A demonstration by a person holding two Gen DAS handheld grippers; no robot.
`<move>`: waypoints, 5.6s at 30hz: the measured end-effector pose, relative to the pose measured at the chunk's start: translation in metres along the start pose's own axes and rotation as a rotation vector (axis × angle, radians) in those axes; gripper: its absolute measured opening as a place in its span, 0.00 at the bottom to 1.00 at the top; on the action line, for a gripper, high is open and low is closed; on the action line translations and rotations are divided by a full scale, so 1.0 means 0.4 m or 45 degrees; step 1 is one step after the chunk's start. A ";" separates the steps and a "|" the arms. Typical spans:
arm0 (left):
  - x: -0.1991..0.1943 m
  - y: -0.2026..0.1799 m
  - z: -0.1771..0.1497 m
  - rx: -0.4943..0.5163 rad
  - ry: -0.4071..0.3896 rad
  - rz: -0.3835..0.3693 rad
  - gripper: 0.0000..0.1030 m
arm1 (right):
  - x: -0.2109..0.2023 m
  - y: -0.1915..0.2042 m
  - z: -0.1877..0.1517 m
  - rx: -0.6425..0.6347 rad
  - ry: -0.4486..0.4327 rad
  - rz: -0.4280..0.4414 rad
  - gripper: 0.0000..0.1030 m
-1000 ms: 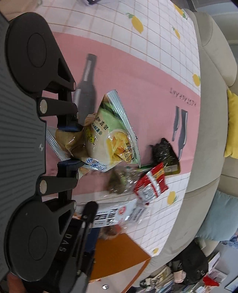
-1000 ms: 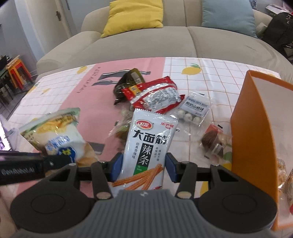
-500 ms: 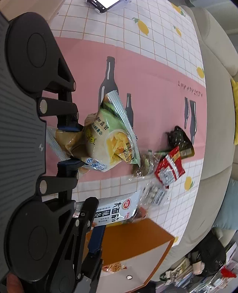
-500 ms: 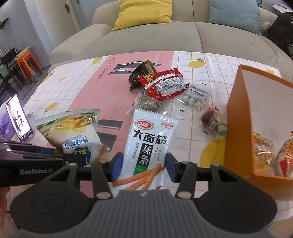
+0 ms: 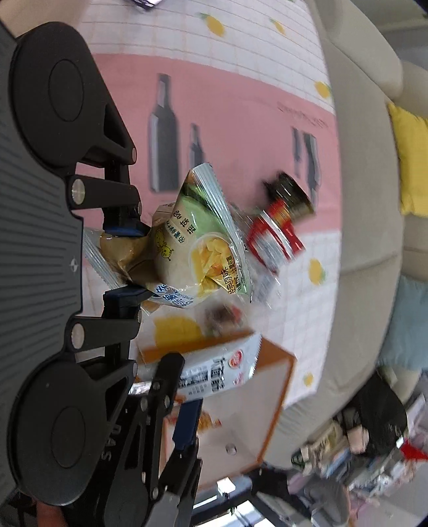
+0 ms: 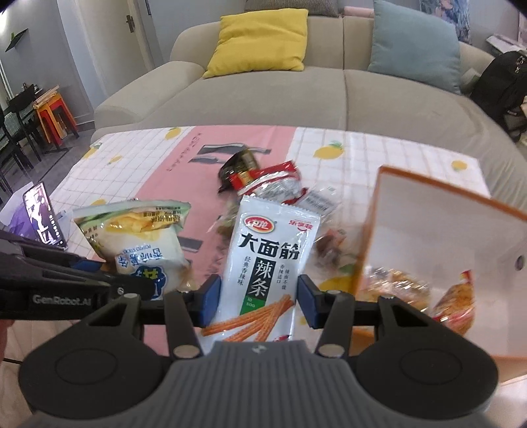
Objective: Organize snacks
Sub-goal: 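Carry both packs over the orange box and lower them inside, then open both tools to release the packs and withdraw from the box, then grasp the clear dried-fruit bag with left tool while right tool grasps brown candy bag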
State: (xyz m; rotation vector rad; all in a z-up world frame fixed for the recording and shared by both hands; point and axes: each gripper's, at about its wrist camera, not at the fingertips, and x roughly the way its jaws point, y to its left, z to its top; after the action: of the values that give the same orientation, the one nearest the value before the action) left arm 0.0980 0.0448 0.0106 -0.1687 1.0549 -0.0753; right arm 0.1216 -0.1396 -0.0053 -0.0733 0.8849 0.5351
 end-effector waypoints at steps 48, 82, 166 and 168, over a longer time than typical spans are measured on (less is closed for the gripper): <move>0.501 -0.455 0.292 0.454 0.563 -0.129 0.31 | 0.228 -0.540 0.057 -0.050 0.371 -0.127 0.48; 0.367 -0.455 0.310 0.467 0.361 -0.029 0.77 | 0.157 -0.435 0.111 -0.154 0.410 -0.242 0.89; 0.350 0.189 0.073 0.040 -0.242 -0.024 0.80 | 0.463 0.081 -0.038 -0.321 -0.061 -0.700 0.53; 0.370 0.188 0.083 0.022 -0.230 -0.035 0.81 | 0.472 0.081 -0.043 -0.322 -0.044 -0.700 0.53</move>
State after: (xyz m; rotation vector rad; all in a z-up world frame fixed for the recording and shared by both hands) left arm 0.1981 0.1012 -0.1136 -0.1710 0.8714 -0.0922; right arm 0.1903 -0.0381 -0.1533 -0.5209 0.7185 0.1286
